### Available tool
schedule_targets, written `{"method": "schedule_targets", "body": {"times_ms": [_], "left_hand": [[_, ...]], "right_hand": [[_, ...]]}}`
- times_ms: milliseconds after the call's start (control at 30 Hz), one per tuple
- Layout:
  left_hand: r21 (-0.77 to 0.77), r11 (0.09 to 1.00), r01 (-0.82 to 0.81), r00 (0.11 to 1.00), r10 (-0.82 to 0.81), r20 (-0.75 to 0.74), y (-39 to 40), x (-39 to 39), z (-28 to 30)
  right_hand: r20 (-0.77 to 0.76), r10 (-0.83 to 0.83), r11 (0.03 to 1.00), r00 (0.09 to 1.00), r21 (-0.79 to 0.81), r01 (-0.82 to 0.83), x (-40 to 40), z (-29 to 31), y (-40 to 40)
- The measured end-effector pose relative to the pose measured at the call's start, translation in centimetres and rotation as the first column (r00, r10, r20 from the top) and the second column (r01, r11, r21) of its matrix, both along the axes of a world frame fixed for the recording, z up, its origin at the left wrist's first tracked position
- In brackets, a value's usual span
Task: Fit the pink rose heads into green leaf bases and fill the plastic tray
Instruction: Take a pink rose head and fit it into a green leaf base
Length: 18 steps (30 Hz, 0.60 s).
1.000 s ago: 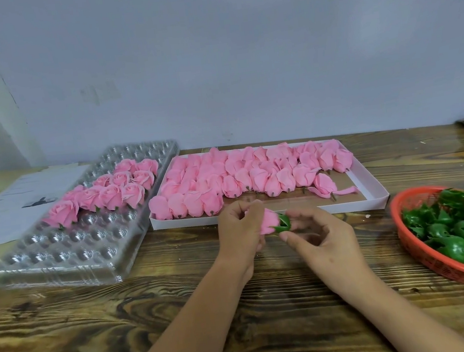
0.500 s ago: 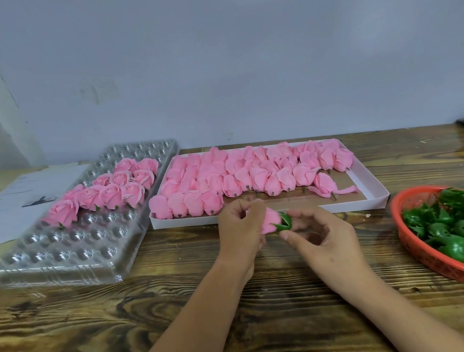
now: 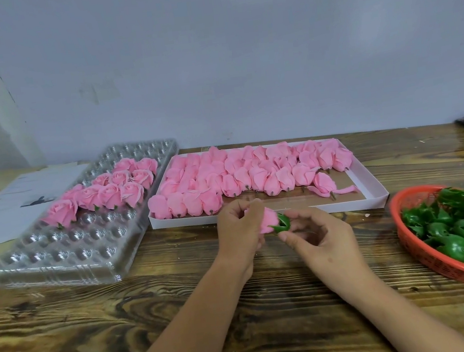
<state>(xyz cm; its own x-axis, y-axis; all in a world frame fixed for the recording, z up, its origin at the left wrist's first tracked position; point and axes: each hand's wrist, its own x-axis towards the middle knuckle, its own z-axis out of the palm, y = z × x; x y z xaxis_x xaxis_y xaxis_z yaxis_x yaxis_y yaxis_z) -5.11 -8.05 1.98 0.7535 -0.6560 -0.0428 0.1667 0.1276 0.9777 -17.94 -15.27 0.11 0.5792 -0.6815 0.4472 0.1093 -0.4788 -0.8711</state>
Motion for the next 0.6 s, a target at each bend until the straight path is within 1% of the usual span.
{"method": "schedule_targets", "body": {"times_ms": [100, 267, 433, 600], "left_hand": [[0.003, 1.0, 0.016, 1.0, -0.016, -0.008, 0.03, 0.0, -0.06], [-0.003, 0.999, 0.046, 0.998, -0.046, -0.03, -0.07, -0.33, -0.23], [0.0, 0.998, 0.059, 0.998, -0.059, -0.009, -0.01, -0.51, -0.07], [-0.001, 0.999, 0.044, 0.999, -0.044, -0.014, -0.01, -0.58, 0.04]], "right_hand": [[0.005, -0.003, 1.0, 1.0, 0.004, 0.003, -0.02, -0.01, -0.09], [0.026, -0.006, 0.999, 1.0, -0.032, 0.007, -0.05, 0.35, 0.13], [0.027, -0.005, 0.998, 1.0, -0.062, 0.006, -0.02, 0.31, 0.09], [0.018, 0.001, 0.999, 1.0, -0.04, -0.001, 0.05, 0.21, -0.02]]}}
